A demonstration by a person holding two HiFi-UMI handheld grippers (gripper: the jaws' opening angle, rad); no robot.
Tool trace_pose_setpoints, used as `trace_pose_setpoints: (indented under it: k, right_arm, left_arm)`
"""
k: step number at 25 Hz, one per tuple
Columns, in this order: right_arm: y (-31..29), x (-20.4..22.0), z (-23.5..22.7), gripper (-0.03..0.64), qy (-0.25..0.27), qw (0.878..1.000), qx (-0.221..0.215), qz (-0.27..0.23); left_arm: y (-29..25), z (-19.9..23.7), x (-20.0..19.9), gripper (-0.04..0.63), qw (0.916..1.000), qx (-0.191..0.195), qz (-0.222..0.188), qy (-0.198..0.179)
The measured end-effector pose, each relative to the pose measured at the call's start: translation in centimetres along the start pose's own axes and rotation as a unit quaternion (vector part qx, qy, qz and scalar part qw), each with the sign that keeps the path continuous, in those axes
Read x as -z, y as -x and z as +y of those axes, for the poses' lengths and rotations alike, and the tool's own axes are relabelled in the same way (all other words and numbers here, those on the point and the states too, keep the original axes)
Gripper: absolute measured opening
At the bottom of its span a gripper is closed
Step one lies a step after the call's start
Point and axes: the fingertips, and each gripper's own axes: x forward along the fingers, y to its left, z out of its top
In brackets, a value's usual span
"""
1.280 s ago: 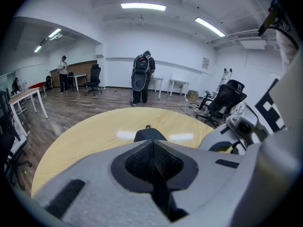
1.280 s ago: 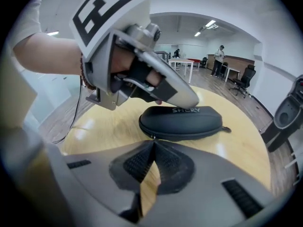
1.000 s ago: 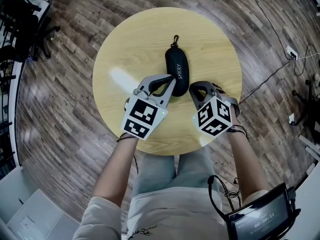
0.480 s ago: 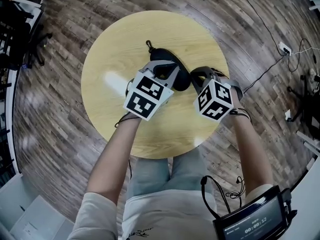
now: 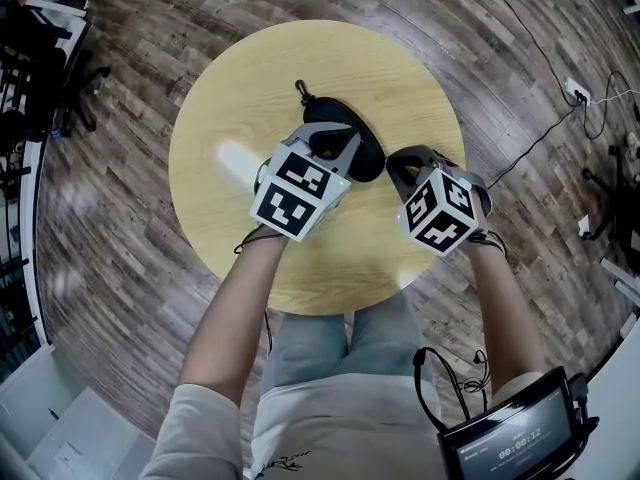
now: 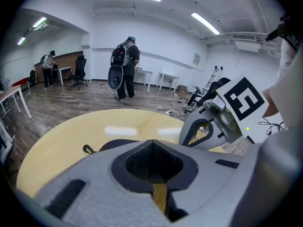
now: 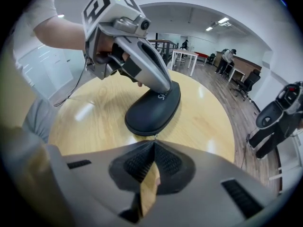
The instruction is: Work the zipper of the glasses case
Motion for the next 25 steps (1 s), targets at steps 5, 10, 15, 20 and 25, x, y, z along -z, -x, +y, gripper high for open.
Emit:
trace_pose_setpoints:
  k: [5, 10, 15, 20, 25]
  right_arm:
    - [0.7, -0.1, 2.5, 0.000, -0.067, 0.998, 0.009, -0.014]
    - [0.4, -1.2, 4.8, 0.000, -0.154, 0.987, 0.007, -0.046]
    - [0.1, -1.4, 5.0, 0.000, -0.165, 0.985, 0.011, -0.053]
    - [0.7, 0.0, 4.7, 0.000, -0.097, 0.994, -0.001, -0.039]
    - [2.3, 2.2, 1.6, 0.000, -0.054, 0.998, 0.029, -0.013]
  left_arm:
    - [0.2, 0.1, 0.0, 0.006, 1.0000, -0.006, -0.004, -0.001]
    - [0.2, 0.1, -0.1, 0.006, 0.9999, -0.012, -0.007, 0.000]
    - [0.1, -0.1, -0.1, 0.006, 0.9999, -0.013, -0.003, -0.007]
    - [1.2, -1.5, -1.7, 0.008, 0.9991, -0.020, -0.030, -0.022]
    - [-0.5, -0.7, -1.8, 0.008, 0.9987, -0.038, -0.003, -0.036]
